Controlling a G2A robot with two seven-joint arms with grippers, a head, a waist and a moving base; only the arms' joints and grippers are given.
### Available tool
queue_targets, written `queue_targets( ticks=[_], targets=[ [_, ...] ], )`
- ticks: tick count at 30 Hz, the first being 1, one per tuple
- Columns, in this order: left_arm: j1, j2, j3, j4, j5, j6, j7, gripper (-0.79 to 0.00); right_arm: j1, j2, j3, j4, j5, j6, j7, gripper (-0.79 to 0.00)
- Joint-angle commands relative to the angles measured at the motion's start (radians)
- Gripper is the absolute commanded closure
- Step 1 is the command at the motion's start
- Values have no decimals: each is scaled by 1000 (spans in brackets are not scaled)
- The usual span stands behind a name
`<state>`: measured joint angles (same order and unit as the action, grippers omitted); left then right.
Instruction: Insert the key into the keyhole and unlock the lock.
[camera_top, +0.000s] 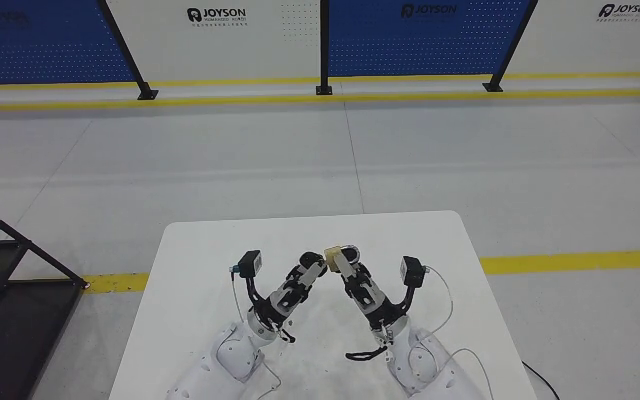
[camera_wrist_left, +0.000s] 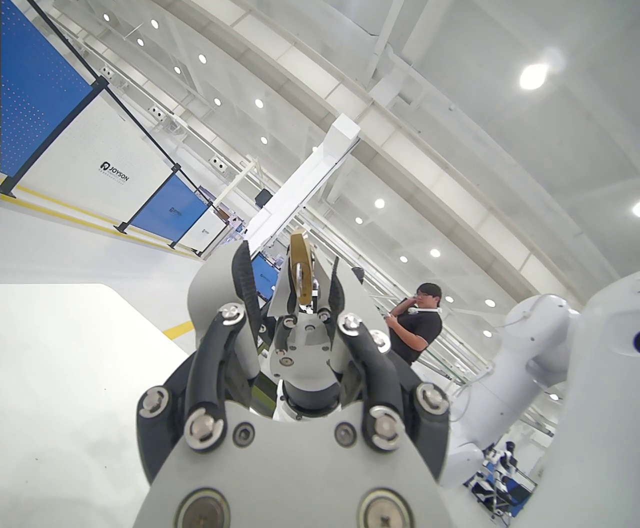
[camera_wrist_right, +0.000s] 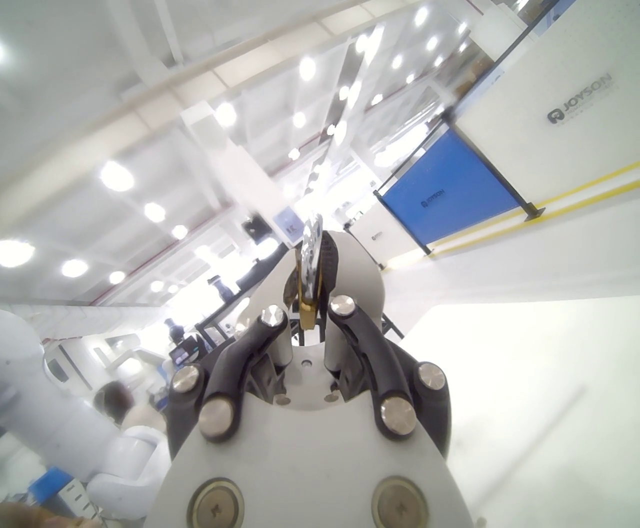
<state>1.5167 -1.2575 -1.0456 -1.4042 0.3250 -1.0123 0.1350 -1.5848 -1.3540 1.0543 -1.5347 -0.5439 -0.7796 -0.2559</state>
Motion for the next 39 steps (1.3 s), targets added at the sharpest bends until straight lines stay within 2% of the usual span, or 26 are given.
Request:
queue_targets(
  ticks=[1,6,7,8,11,12,26,33,39],
  targets=[
    [-1,1,2,1,3,0,2,-274,0,0,0,0,-1,3,3,0],
    [-7,2,8,8,12,0,11,-225,-1,-1,-2,-1,-2,8,5,0],
    [-7,2,9,8,14,0,12,-197,0,-1,-2,-1,-3,9,5,0],
    [-8,2,10,10,18,0,14,-129,0,-1,-2,0,-5,11,4,0],
    [-10,2,12,10,34,0,19,-77,0,-1,-3,0,-7,14,5,0],
    [-10,2,9,15,44,0,28,0,0,-1,-3,0,-7,15,4,0],
    [-11,-9,7,29,161,0,132,0,-4,-2,-3,-2,-11,26,-1,0],
    [1,-22,-8,31,320,4,263,0,-15,-2,1,-13,-6,42,-1,0],
    [5,-37,-5,46,484,48,399,0,-23,-1,4,-23,-5,59,5,0]
  ],
)
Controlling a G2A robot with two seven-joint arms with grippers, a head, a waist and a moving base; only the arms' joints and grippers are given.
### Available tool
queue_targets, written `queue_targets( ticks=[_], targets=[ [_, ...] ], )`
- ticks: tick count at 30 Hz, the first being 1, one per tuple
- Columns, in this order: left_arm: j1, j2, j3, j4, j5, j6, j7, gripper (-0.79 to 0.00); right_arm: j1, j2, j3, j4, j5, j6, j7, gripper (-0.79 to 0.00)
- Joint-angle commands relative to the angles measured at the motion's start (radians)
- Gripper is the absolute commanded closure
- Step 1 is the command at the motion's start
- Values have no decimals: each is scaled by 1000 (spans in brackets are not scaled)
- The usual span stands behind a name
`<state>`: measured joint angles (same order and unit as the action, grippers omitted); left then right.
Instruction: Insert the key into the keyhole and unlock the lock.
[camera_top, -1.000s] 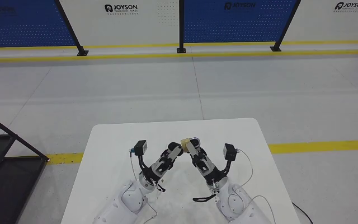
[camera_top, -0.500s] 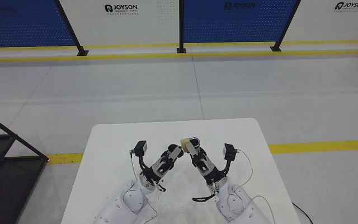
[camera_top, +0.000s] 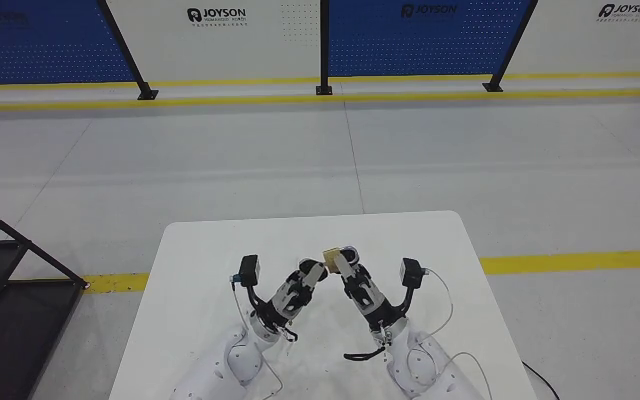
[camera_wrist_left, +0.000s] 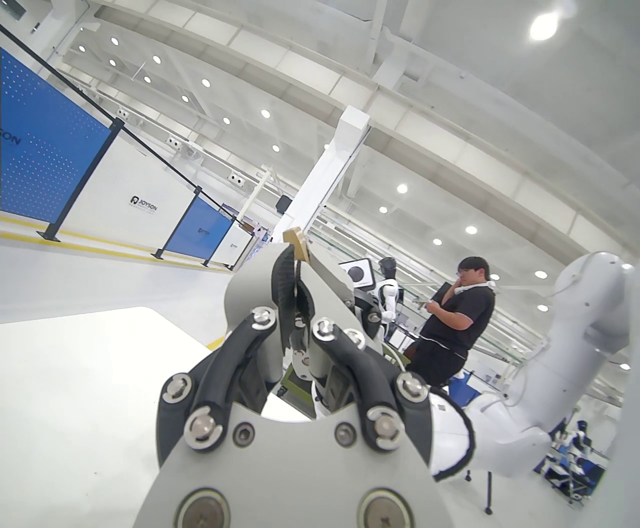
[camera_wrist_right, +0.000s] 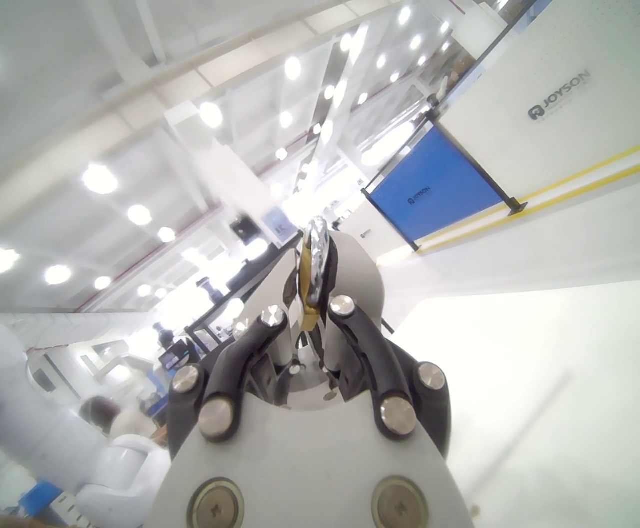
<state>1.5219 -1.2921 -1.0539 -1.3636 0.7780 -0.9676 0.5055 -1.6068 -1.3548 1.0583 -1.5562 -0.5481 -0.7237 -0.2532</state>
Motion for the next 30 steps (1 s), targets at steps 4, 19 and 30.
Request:
queue_targets(
  ticks=[4,19,30],
  targets=[
    [-3,-11,10,19,99,23,97,0,-4,1,2,-7,-3,13,10,0],
    [-2,-24,20,36,256,88,247,0,-15,4,8,-18,-35,31,9,0],
    [-7,-31,46,55,441,197,416,0,-20,5,10,-25,-30,46,15,0]
  ],
)
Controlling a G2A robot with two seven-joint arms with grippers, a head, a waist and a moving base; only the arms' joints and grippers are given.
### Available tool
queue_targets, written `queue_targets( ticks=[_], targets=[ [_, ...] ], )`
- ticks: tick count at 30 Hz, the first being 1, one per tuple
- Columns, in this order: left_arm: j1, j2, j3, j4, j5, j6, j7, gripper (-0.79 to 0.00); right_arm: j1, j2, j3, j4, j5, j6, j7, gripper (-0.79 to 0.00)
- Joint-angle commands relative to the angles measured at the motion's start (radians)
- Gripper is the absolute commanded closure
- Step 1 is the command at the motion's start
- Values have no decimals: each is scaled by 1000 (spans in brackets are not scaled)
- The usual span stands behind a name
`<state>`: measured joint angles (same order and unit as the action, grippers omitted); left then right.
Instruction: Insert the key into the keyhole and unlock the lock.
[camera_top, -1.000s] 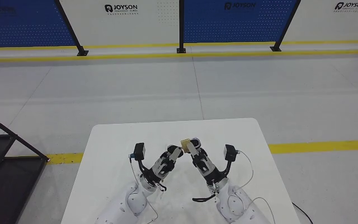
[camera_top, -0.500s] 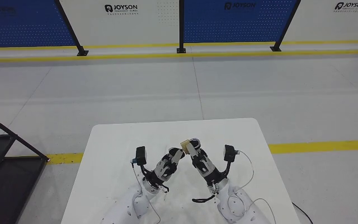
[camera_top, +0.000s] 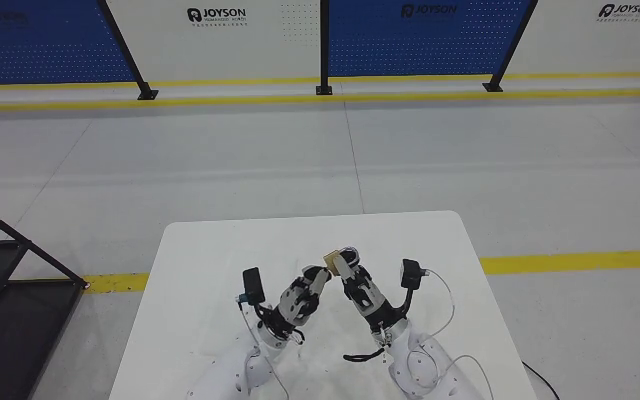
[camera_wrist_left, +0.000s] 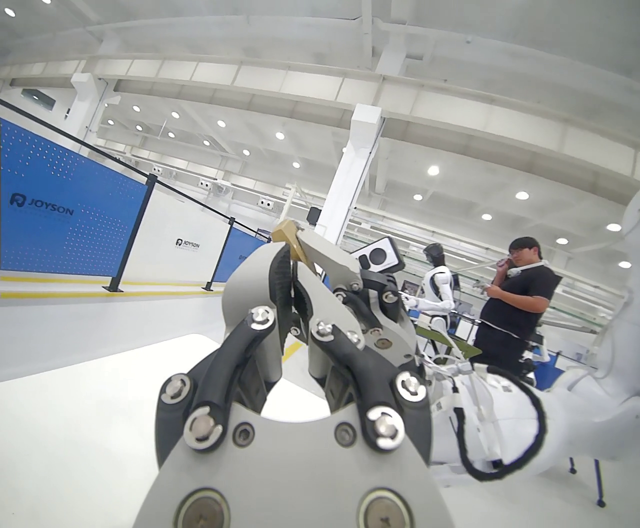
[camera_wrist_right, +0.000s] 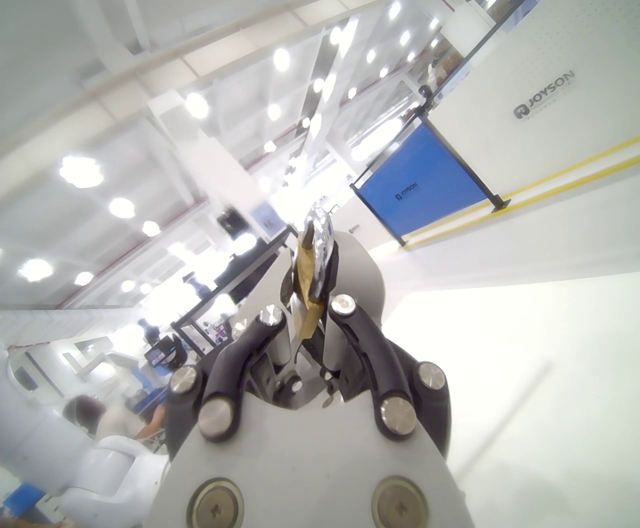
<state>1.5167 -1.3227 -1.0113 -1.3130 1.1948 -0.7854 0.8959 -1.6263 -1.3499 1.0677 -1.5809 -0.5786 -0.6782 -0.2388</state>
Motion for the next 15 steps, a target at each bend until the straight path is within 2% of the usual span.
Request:
queue_targets(
  ticks=[1,9,15],
  targets=[
    [-3,-1,5,6,45,31,48,0,-1,0,1,-1,3,2,0,0],
    [-22,-7,36,51,167,150,202,0,-2,1,2,-3,7,8,6,0],
    [-41,-12,56,89,219,228,268,0,-2,1,2,-4,7,13,6,0]
  ],
)
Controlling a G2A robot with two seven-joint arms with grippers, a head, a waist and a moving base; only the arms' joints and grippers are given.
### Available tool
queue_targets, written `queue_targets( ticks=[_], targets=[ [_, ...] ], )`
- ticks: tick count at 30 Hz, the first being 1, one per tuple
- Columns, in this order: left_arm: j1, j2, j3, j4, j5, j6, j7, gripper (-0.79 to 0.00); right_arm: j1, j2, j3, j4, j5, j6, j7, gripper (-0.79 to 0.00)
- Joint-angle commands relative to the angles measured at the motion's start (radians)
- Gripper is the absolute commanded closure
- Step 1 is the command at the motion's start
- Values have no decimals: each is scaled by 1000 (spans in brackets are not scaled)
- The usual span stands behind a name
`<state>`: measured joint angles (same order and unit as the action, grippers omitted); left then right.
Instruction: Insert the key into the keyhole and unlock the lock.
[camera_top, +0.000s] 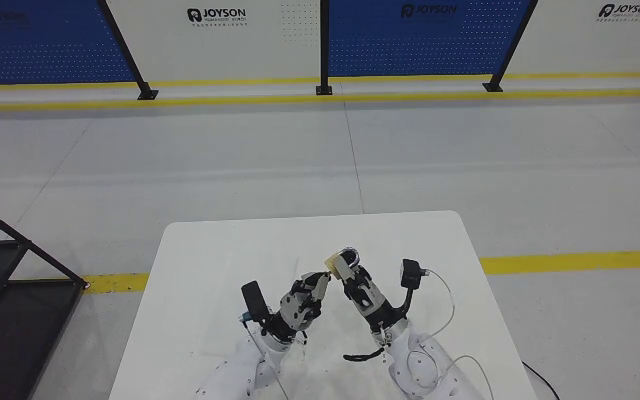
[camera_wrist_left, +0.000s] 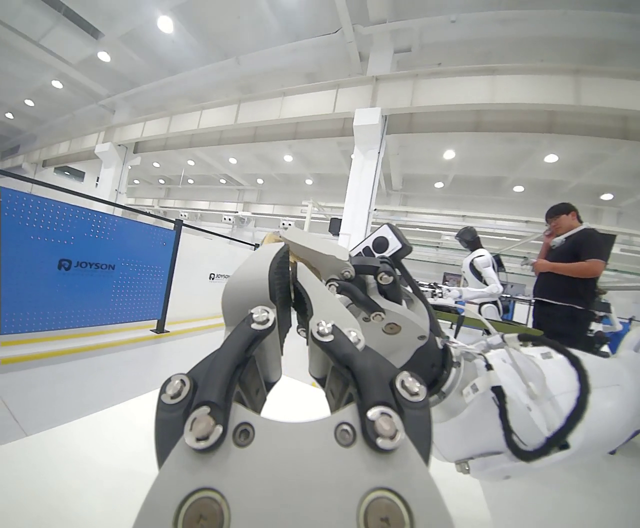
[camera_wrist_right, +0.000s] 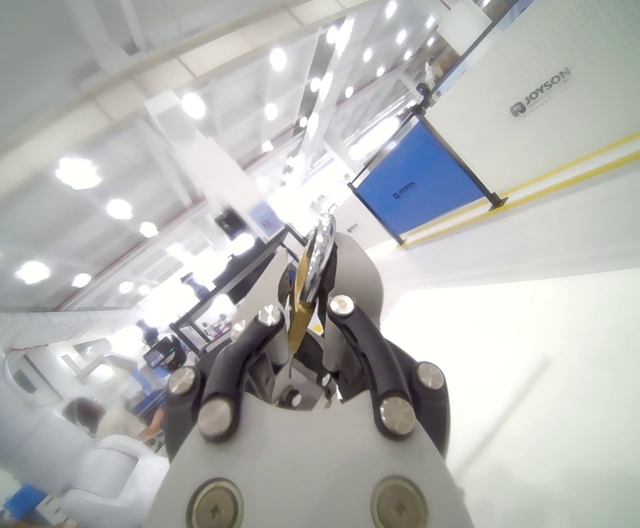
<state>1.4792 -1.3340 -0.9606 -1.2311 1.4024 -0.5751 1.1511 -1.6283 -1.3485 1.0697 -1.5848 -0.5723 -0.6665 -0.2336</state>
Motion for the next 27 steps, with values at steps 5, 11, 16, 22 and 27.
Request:
queue_targets(
  ticks=[5,11,16,22,27],
  targets=[
    [-18,-6,22,36,51,91,62,0,1,0,-1,0,1,1,3,0],
    [-37,-9,35,63,90,163,104,0,1,1,0,0,8,2,3,0],
    [-53,-14,49,89,123,227,152,0,1,1,0,0,11,4,3,0],
    [-69,-17,57,118,171,326,191,0,2,1,-1,-1,15,7,4,0],
    [-74,-19,61,130,188,380,210,0,2,1,-2,-3,15,10,7,0]
  ],
)
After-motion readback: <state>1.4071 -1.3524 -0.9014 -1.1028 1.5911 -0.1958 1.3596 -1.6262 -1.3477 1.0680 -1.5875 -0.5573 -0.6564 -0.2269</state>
